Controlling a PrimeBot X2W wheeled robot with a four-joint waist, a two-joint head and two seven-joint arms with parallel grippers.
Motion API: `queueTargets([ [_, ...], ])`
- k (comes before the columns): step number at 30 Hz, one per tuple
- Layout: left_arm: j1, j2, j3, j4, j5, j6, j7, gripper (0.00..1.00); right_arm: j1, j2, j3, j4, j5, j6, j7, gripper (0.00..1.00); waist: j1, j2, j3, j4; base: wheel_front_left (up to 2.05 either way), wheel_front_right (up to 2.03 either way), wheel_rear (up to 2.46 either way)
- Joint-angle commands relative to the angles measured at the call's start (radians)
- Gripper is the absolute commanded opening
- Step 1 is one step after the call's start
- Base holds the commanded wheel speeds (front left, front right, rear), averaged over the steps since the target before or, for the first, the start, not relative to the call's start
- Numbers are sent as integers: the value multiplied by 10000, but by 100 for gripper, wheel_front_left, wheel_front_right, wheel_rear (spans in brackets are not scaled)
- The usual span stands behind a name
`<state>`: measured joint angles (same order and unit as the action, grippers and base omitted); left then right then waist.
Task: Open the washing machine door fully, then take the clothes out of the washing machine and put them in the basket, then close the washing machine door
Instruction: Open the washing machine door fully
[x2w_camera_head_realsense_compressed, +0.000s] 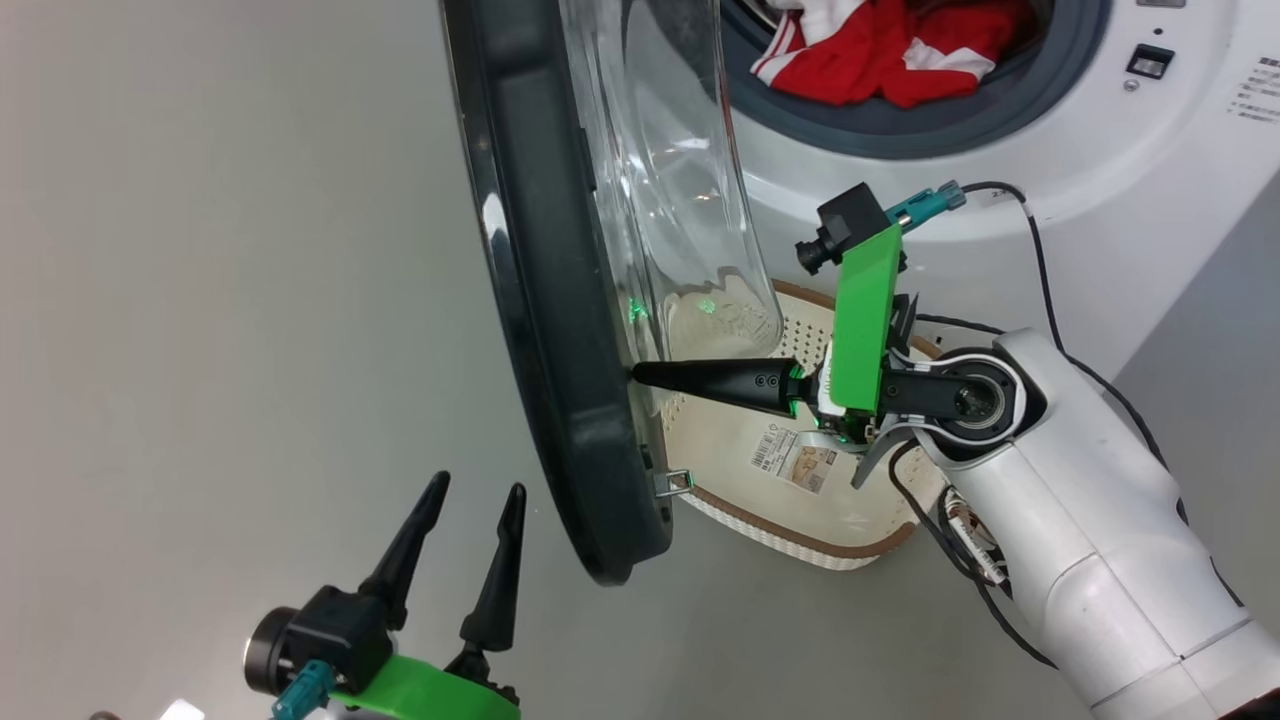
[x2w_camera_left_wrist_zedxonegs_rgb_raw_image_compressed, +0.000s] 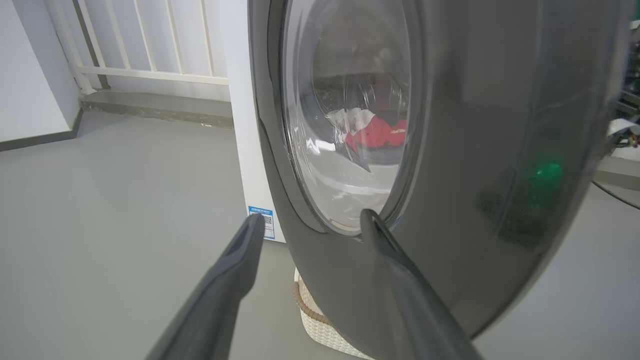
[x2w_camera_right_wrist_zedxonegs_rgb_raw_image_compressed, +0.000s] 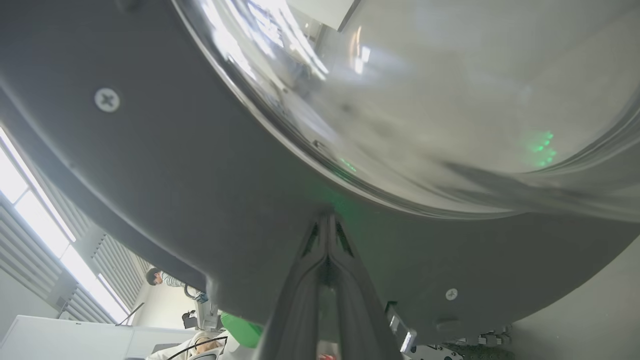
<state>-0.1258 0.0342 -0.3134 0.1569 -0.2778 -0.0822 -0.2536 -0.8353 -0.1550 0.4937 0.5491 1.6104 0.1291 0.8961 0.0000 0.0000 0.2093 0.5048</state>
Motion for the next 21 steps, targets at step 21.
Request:
queueTargets([
  [21, 197, 160, 628, -406, -193, 539, -82, 100, -47, 829, 428, -166, -61, 16, 256, 0, 0, 0, 5, 575, 0, 0, 0],
])
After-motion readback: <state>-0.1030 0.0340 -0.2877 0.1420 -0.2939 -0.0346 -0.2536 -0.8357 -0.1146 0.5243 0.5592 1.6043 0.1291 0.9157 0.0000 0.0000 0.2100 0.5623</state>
